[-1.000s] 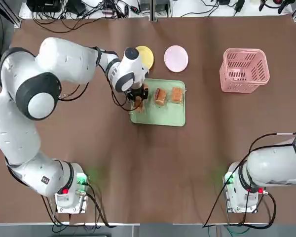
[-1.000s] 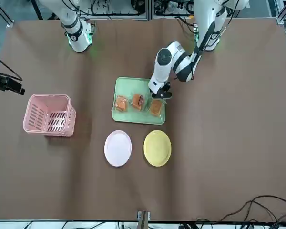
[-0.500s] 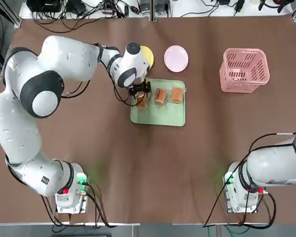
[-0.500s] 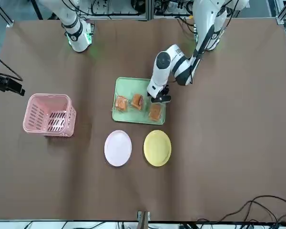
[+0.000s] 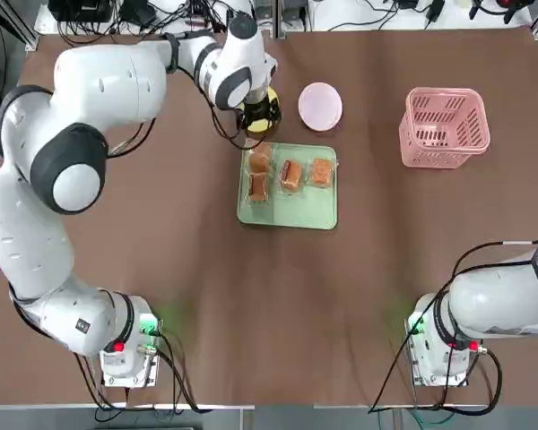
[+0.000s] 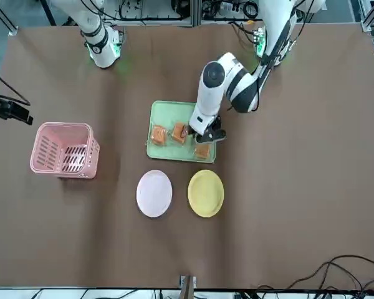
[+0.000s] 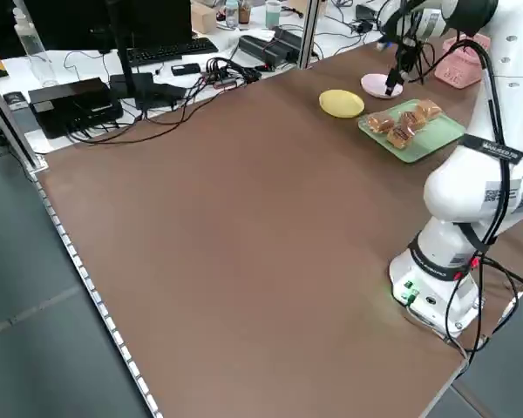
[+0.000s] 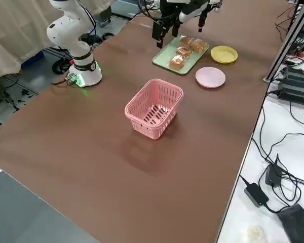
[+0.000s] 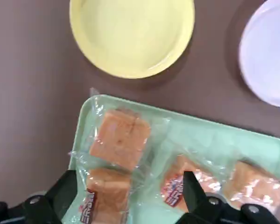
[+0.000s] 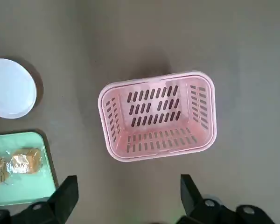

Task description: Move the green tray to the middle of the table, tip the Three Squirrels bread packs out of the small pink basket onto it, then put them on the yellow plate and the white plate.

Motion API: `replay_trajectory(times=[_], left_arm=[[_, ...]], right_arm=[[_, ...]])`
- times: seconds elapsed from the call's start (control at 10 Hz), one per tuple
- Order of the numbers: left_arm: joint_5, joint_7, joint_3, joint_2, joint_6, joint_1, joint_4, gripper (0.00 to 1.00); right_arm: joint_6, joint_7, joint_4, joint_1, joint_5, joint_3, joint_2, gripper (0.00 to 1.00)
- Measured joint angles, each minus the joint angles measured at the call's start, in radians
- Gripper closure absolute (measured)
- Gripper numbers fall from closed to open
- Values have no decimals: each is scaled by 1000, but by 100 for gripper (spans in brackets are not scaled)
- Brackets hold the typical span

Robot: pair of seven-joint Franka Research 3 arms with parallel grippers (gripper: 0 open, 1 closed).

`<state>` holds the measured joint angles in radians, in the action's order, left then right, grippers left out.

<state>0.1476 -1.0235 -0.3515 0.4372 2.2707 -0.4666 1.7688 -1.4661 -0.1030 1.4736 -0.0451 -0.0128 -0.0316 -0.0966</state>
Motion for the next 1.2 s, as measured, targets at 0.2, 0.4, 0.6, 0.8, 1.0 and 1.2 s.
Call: replay_trajectory(times=[0.2, 0.4, 0.6, 0.8, 1.0, 1.2], left_arm=[[19, 5, -1, 74, 0, -56, -75, 0], [32, 2, 19, 206, 4, -161, -167, 0], [52, 2, 61, 280, 6, -233, -220, 0], [78, 4, 74, 311, 5, -235, -245, 0], [81, 4, 81, 344, 27, -246, -259, 0], [81, 3, 86, 366, 41, -268, -265, 0]], right_arm=[[0, 0, 0, 0, 0, 1, 0, 3], [0, 0, 0, 0, 0, 1, 0, 3], [0, 0, 0, 0, 0, 2, 0, 3], [0, 1, 0, 0, 0, 2, 0, 3], [0, 1, 0, 0, 0, 2, 0, 3], [1, 1, 0, 0, 0, 2, 0, 3]])
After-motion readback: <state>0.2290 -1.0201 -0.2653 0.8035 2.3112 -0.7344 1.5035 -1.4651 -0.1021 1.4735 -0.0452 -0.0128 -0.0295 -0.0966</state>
